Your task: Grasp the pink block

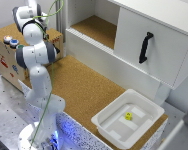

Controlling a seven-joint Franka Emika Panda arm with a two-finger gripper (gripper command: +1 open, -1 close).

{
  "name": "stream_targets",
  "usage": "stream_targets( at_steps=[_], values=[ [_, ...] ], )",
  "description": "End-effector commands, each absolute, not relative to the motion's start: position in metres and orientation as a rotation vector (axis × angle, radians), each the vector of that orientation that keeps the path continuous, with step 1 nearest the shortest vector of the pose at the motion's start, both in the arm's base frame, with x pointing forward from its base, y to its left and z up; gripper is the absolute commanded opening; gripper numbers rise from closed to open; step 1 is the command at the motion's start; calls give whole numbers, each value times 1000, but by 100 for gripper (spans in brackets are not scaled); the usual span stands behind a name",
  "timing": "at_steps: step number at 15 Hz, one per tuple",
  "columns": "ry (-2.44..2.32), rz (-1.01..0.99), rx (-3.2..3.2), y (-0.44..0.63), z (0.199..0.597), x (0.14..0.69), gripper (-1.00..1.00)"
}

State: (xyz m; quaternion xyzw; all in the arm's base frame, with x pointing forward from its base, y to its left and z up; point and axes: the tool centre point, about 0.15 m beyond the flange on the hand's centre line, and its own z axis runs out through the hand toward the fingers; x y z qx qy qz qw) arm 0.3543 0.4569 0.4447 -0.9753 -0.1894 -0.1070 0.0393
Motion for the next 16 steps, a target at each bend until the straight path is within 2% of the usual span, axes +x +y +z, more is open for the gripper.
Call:
stream_targets(
  at_steps=[1,8,16],
  values=[
    [-629,-247,-2915,459,443,353,100],
    [-891,-189,-2988,450,454,332,100],
    [-977,-181,-2967,464,431,340,100]
  ],
)
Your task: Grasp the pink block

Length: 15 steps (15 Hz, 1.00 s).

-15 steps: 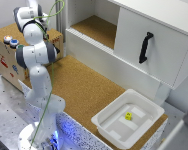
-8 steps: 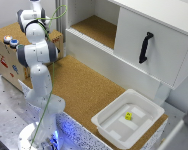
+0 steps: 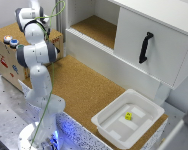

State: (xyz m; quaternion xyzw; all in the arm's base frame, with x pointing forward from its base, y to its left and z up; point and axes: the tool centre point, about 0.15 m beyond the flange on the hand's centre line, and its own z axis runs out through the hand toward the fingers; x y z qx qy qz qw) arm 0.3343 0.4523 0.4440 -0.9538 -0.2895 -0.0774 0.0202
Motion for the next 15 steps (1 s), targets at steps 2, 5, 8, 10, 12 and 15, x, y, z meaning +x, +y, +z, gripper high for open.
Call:
stream_targets(
  at_steps=[2,5,8,10,12,15],
  values=[
    [-994,-181,-2961,468,427,344,100],
    [-999,-202,-2968,467,427,346,-100],
    [-961,-208,-2992,460,432,343,-100],
    [-943,-196,-3007,456,434,336,-100],
    [-931,-193,-3018,454,435,331,-100],
    [-895,-200,-3030,454,440,325,-100]
  ],
)
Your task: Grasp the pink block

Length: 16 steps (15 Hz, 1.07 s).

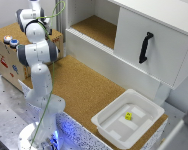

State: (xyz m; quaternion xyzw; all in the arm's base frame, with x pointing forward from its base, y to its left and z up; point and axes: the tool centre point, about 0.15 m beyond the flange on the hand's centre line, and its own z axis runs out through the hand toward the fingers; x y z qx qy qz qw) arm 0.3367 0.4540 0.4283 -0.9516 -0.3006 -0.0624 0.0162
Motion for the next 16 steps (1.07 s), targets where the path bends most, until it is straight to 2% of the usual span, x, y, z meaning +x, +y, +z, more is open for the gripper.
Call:
stream_targets(
  at_steps=[1,7,16],
  values=[
    [-889,-204,-3030,455,441,323,-100],
    [-942,-304,-3027,466,471,325,-100],
    [-1054,-279,-3017,471,476,334,-100]
  ],
)
